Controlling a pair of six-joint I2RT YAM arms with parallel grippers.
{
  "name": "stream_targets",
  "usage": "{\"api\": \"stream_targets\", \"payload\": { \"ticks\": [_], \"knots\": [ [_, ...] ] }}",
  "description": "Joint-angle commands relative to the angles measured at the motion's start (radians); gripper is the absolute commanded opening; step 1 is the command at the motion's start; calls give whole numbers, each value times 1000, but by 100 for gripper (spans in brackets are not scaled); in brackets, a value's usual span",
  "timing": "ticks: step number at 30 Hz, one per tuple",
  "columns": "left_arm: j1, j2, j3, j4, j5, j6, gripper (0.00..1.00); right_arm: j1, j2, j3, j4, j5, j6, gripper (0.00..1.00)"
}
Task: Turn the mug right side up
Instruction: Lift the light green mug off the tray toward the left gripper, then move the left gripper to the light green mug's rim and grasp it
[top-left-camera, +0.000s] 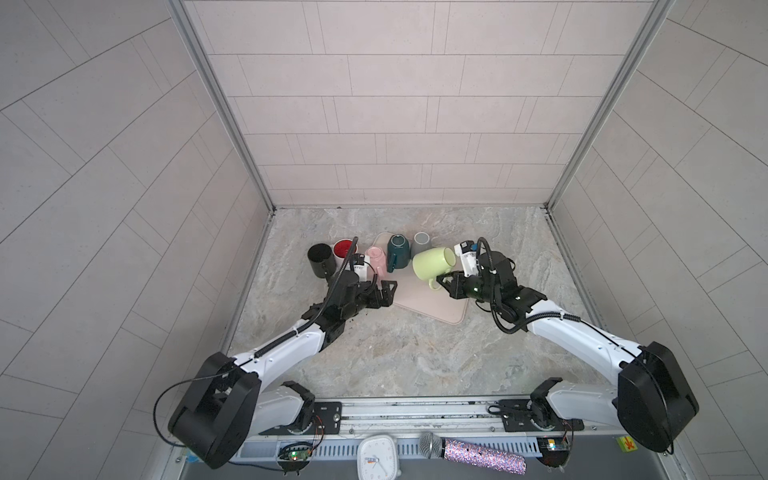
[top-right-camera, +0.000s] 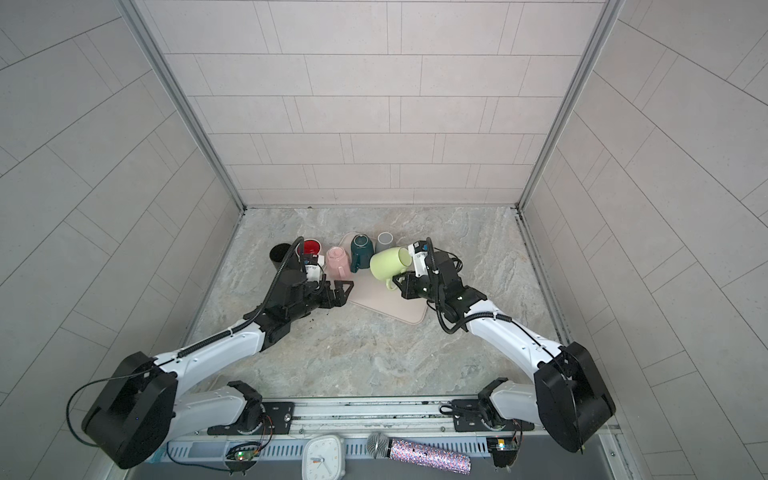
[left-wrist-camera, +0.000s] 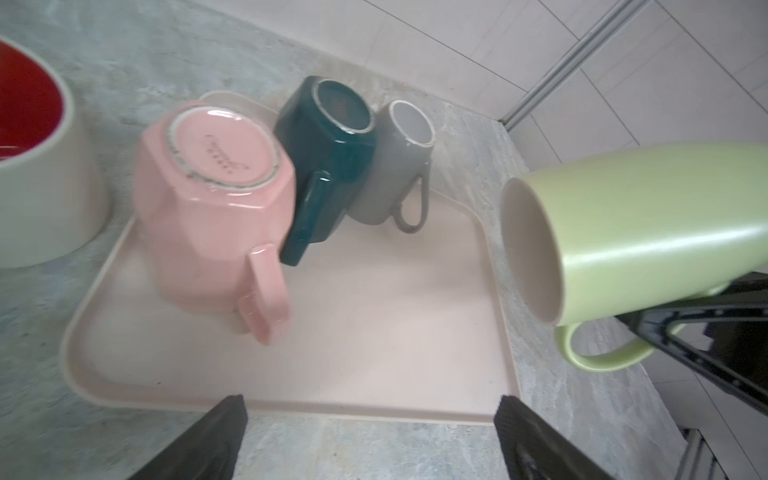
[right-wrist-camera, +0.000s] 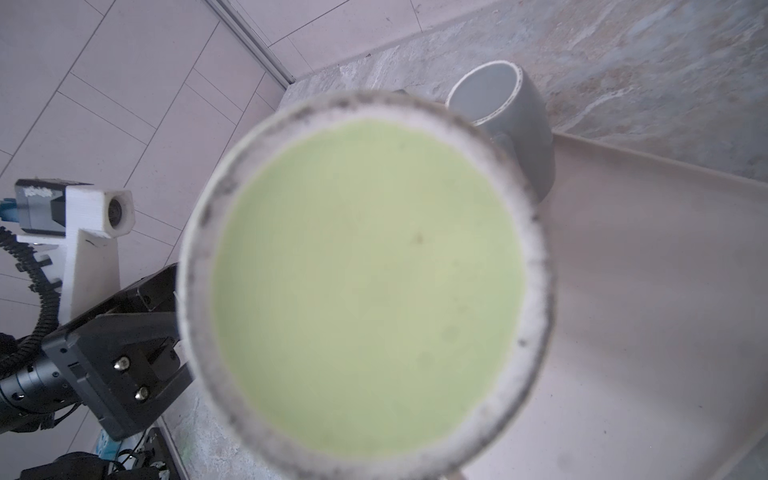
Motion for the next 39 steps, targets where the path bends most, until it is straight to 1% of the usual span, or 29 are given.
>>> {"api": "stream_targets", "payload": {
  "ticks": [1,4,7,13,19,24,39],
  "knots": [
    [-37,14,56,44,37,-10,100,-13,-69,-5,151,-47,46,0],
    [-67,31,76,57,43,-28,100,-27,-102,-33,194,-64,84,0],
    [-89,57,86,107,77,-64,100,-31,-138,-57,221,-69,108,0],
    [-130,86,112,191,119,-131,100,-33,-201,-83,231,-73,129,0],
    [-171,88,150,198,124,-143,100,-40,-248,-108,236,-66,140,0],
    [-192,100,165,212,129,-159,98,-47,-274,-132,277,-74,173,0],
    [-234,161,212,259,143,-201,93,-59,-340,-190,359,-85,249,0]
  ]
}}
